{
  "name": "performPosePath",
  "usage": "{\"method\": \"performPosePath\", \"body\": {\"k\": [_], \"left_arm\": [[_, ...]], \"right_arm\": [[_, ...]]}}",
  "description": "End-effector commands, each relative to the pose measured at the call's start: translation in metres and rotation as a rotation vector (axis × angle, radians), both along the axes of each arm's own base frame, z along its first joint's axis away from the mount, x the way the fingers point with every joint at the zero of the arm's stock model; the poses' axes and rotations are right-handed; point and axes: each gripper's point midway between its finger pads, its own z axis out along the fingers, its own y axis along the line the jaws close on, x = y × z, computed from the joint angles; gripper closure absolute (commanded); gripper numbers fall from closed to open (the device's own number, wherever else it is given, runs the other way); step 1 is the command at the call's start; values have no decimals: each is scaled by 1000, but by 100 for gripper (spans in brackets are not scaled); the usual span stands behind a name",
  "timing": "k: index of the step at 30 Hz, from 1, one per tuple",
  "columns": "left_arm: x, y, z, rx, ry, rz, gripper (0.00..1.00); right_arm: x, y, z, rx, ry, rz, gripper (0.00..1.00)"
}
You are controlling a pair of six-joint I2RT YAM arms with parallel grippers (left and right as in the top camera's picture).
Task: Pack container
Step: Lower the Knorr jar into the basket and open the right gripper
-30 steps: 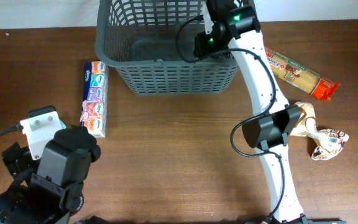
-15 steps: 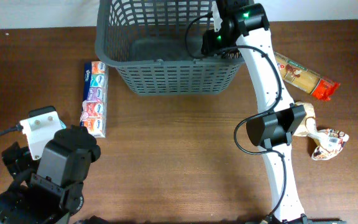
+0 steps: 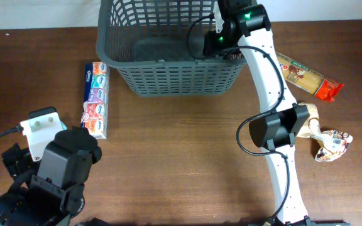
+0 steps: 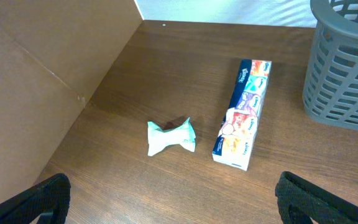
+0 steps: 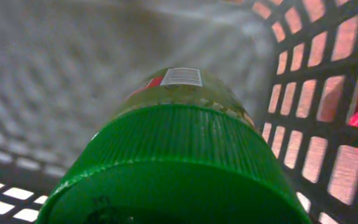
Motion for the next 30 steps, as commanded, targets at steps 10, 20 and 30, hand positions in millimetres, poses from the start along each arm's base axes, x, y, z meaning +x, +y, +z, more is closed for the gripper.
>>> {"method": "performPosePath", "body": {"k": [10,20,30], "left_arm": [[0,0,3,5,-5,-2,0],[0,0,3,5,-5,-2,1],[0,0,3,5,-5,-2,1]], "right_arm": [[-4,3,-14,-2,36,3,63],[-4,3,-14,-1,37,4,1],[-5,7,-12,18,40,13,1]]}}
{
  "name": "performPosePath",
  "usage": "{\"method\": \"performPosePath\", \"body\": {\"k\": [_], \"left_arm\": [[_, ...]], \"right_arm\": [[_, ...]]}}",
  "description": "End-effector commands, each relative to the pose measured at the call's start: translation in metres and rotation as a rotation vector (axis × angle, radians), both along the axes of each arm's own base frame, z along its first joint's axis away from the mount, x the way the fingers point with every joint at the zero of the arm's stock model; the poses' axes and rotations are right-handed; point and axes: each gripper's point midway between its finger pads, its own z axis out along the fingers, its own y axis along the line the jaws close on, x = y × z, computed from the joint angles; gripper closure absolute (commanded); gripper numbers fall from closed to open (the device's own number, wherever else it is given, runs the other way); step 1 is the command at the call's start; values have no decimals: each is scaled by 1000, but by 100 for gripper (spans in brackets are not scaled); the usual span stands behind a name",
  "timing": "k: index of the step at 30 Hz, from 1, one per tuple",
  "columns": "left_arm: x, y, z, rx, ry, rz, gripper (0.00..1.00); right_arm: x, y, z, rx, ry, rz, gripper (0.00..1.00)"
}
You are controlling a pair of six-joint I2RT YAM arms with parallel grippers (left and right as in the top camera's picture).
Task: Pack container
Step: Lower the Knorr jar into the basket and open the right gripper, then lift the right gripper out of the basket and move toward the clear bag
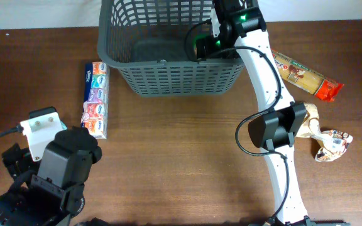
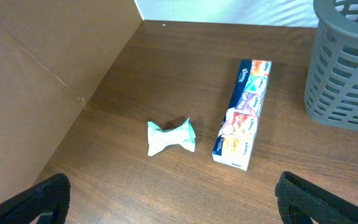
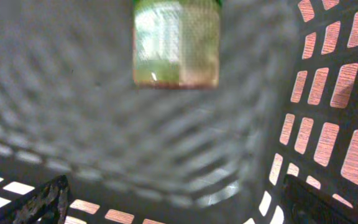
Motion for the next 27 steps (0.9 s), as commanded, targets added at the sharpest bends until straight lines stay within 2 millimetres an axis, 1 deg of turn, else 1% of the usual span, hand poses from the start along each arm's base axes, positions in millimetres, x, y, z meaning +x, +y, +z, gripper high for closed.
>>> {"method": "performPosePath", "body": {"k": [1,4,6,7,9,11,14,17,19,20,22,23,25,27], "left_arm": [[0,0,3,5,-5,-2,1],[0,0,3,5,-5,-2,1],[0,0,3,5,-5,-2,1],[0,0,3,5,-5,-2,1],[0,0,3,5,-5,-2,1],[0,0,3,5,-5,-2,0],[0,0,3,5,-5,-2,1],[0,0,3,5,-5,-2,1],[0,0,3,5,-5,-2,0],[0,0,3,5,-5,-2,0],[0,0,3,5,-5,-2,1],[0,0,3,5,-5,-2,1],[0,0,3,5,-5,-2,0],[0,0,3,5,-5,-2,1]], "right_arm": [[1,1,2,15,-3,-2,1],[2,6,17,49,-34,9,1],[5,10,37,79,-81,17,1],[6,11,52,93,-115,20,1],[6,11,66,102,-149,21,1],[5,11,87,115,-194,22,1],[1,9,124,137,-274,25,1],[-9,4,170,163,-373,23,1],[-17,-4,202,176,-441,13,1],[-23,-10,222,185,-483,7,1],[-36,-25,255,197,-551,-13,1],[-41,-33,268,200,-579,-23,1],[-55,-55,297,199,-642,-60,1],[-68,-84,321,176,-697,-120,1]]}}
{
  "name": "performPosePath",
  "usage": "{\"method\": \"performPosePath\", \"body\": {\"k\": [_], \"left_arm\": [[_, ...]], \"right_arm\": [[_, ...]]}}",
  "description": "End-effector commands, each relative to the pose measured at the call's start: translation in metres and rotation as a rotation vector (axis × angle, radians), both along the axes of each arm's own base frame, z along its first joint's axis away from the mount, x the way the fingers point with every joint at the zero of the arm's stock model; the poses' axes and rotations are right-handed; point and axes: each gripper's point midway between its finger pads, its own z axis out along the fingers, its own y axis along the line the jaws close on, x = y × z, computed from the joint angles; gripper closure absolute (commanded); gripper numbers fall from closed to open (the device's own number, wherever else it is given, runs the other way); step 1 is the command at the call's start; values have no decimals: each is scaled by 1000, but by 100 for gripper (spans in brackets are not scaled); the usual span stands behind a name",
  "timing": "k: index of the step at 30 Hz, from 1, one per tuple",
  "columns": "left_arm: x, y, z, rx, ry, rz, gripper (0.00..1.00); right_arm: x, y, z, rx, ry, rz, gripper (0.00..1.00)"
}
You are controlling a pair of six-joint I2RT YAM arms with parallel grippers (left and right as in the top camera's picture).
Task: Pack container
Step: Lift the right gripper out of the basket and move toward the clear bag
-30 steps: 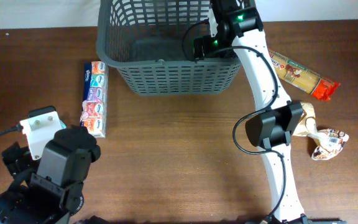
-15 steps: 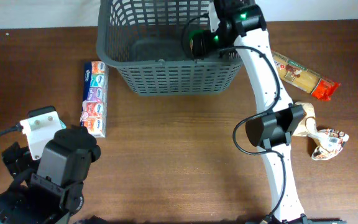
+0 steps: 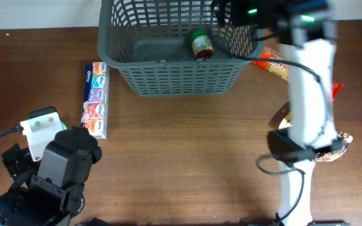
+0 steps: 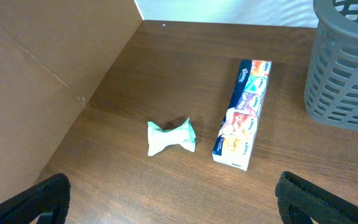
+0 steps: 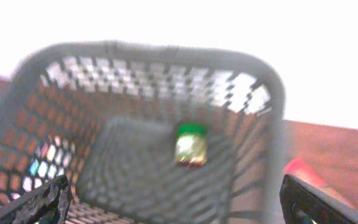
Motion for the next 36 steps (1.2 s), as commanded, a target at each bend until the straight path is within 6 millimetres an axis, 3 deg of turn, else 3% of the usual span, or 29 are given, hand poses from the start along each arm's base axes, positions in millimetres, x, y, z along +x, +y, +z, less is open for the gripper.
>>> {"method": "performPosePath", "body": {"k": [1,4,7,12,18,24,30,32,36], "left_arm": [[0,0,3,5,-5,-2,1],[0,0,3,5,-5,-2,1],[0,0,3,5,-5,-2,1],[0,0,3,5,-5,-2,1],[0,0,3,5,-5,-2,1],[0,0,3,5,-5,-2,1],[0,0,3,5,-5,-2,1],[0,0,3,5,-5,-2,1],[0,0,3,5,-5,-2,1]], "right_arm": [[-32,-57,58,1,-123,-131,1],[-55,-119,72,-27,-134,-343,1],[-81,-182,68,-45,-81,-551,1],[-105,-236,36,50,70,-764,1],[-103,-256,7,185,183,-882,1],[-94,-242,-8,134,243,-753,1],[-99,-253,-13,84,260,-798,2],[-110,-265,-15,64,270,-893,1],[-154,-288,-21,30,308,-1156,1]]}}
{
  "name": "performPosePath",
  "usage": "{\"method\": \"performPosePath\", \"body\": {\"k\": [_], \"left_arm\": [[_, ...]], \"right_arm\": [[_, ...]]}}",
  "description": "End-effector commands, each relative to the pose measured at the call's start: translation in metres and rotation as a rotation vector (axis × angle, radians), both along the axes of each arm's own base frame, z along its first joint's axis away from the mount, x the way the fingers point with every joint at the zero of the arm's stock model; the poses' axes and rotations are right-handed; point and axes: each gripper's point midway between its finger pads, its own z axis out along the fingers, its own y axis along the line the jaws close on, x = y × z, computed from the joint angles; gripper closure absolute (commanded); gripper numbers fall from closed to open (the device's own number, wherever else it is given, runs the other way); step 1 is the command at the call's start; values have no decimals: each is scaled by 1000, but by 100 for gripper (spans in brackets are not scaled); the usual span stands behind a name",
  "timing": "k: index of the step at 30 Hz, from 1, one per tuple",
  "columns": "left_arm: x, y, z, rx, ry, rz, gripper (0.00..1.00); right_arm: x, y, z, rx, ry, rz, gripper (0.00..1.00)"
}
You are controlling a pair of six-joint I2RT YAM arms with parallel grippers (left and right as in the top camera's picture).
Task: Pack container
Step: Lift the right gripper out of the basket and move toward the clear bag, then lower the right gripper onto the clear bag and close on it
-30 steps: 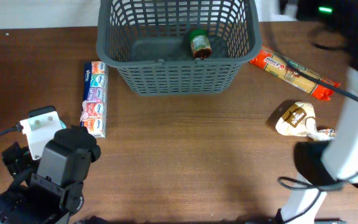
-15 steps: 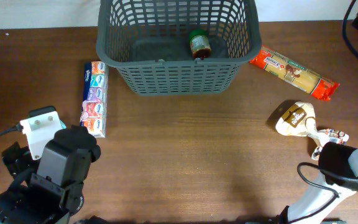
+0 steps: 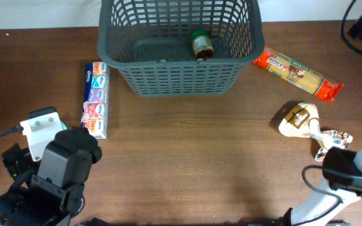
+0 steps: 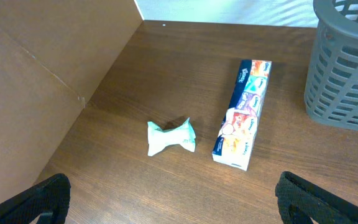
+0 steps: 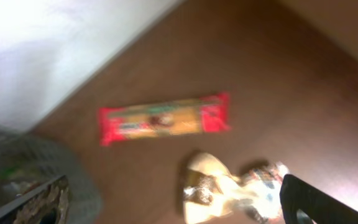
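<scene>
A green-lidded jar (image 3: 200,44) lies inside the grey basket (image 3: 168,63) at the back of the table. A red-and-yellow pasta packet (image 3: 297,74) lies right of the basket. Nearer are a beige bag (image 3: 299,119) and a small colourful bag (image 3: 333,143). My right gripper (image 5: 179,202) is open and empty, high over the pasta packet (image 5: 163,121) and beige bag (image 5: 213,186). A long tissue box (image 4: 242,114) and a mint-green wrapper (image 4: 170,137) lie ahead of my left gripper (image 4: 173,199), which is open and empty.
A brown cardboard wall (image 4: 36,81) stands along the left side of the table. The right arm's base link (image 3: 347,182) rises at the front right, its upper part leaving the overhead view at the right edge. The left arm's body (image 3: 55,169) fills the front left corner.
My right arm has swung from above the basket to the far right; its camera now looks down on the pasta packet and bags. The jar stays in the basket. The left arm is unchanged.
My right gripper was deep in the basket with the green-lidded jar close against its camera. Then the jar lay free on the basket floor with the gripper open. Then the gripper was above the basket, and now it is off to the right.
</scene>
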Motion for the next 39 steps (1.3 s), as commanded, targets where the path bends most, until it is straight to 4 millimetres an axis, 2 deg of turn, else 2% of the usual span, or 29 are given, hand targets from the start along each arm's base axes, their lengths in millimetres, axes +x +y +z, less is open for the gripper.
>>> {"method": "performPosePath", "body": {"k": [1,7,10,11,13,19,23,26,34,39], "left_arm": [[0,0,3,5,-5,-2,1],[0,0,3,5,-5,-2,1],[0,0,3,5,-5,-2,1],[0,0,3,5,-5,-2,0],[0,0,3,5,-5,-2,1],[0,0,3,5,-5,-2,1],[0,0,3,5,-5,-2,1],[0,0,3,5,-5,-2,1],[0,0,3,5,-5,-2,1],[0,0,3,5,-5,-2,1]], "right_arm": [[-51,-22,10,-72,17,-250,1],[-115,-26,-32,70,82,-543,1],[-138,-24,-60,147,128,-680,1],[-142,-23,-77,185,160,-731,1],[-137,-19,-99,224,194,-744,1],[-91,-13,-167,391,159,-751,1],[-85,-13,-202,459,163,-907,1],[-82,-8,-224,507,204,-983,1],[-65,-4,-278,563,328,-1014,1],[-60,-6,-298,576,349,-1057,1]]}}
